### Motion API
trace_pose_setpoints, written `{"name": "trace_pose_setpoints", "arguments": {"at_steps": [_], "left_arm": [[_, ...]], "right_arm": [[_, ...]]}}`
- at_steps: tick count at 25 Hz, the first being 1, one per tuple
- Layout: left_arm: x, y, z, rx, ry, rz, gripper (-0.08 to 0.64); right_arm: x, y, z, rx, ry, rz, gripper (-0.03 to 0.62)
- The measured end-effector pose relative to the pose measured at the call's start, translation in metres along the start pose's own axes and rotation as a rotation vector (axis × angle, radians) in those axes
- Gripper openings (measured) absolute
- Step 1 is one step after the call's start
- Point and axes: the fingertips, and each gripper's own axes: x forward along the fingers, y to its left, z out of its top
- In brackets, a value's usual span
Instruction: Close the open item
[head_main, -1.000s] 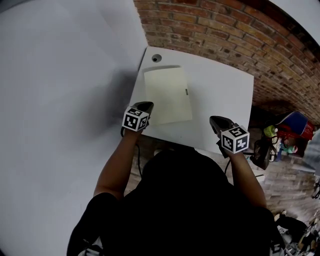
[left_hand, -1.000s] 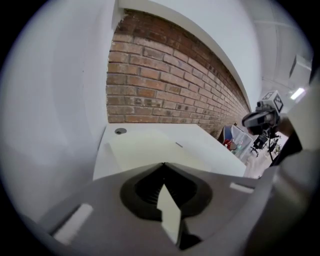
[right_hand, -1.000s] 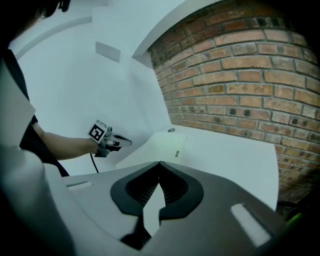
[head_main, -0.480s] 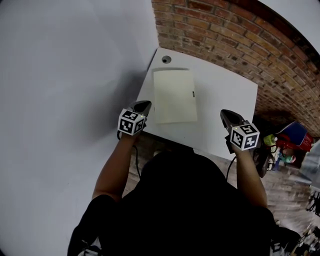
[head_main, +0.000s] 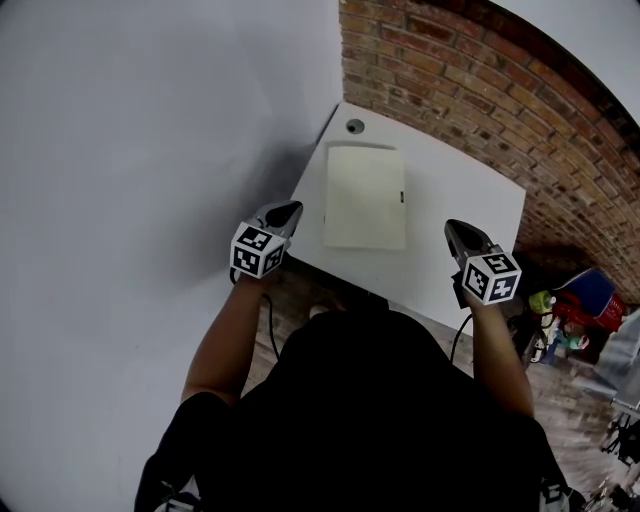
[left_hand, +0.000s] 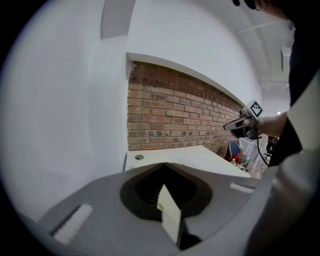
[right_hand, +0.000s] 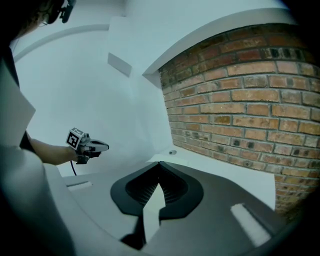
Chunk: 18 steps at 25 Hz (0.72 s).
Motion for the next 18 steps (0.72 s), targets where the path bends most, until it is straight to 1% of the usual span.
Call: {"name": "trace_pose_setpoints", "arguments": {"at_steps": [6, 12, 18], "left_arm": [[-0.028, 0.008, 0.002, 0.002, -0.032, 0.053, 0.003], [-0.055, 0.007, 0.005, -0.003, -0.082, 0.091, 0.003], [-0.079, 0.007, 0.007, -0.024, -0.124, 0.128, 0.003]], "right_arm": [[0.001, 0.007, 0.011, -0.018, -0.026, 0.03, 0.0], [0.0, 0.015, 0.02, -0.039, -0.05, 0.051, 0.0], [0.001, 0.025, 0.025, -0.058, -0.06, 0.078, 0.0]]}}
